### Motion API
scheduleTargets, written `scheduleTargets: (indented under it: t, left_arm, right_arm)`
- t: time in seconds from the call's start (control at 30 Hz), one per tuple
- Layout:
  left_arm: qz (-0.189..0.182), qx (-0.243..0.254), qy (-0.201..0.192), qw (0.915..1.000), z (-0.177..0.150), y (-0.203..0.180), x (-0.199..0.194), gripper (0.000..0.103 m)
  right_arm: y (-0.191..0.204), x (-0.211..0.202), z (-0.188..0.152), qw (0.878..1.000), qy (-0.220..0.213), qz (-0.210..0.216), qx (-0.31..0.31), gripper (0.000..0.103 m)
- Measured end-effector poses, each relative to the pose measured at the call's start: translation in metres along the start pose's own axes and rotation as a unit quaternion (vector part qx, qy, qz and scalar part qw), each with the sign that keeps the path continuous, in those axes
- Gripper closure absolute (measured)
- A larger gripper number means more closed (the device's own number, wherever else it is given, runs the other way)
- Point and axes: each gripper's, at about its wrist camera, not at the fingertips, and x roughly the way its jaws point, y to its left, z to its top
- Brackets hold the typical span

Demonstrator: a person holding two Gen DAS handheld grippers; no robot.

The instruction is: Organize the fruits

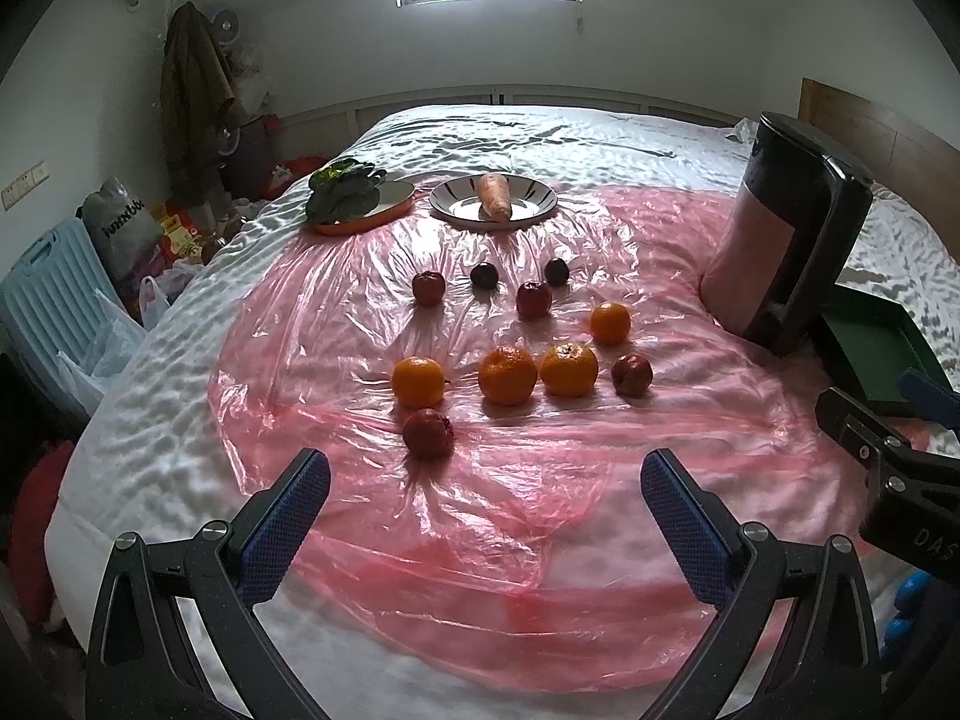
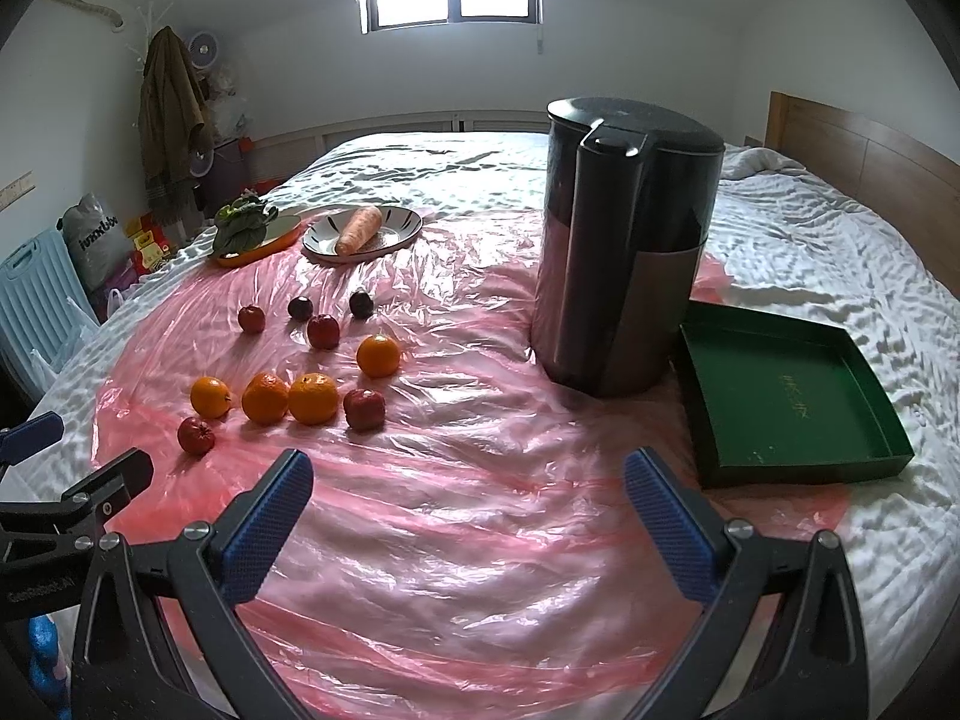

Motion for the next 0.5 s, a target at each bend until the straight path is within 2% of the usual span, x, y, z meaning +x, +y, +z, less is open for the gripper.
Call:
scheduleTargets:
  t: [0.5]
  left_arm:
    - [0.0, -0.004, 0.007, 1.0, -0.0001, 0.0014, 0.0016, 0.001]
  right_arm:
    - [0.0001, -0.0001, -0.0003, 1.0, 0.0, 0.0, 0.001, 0.0]
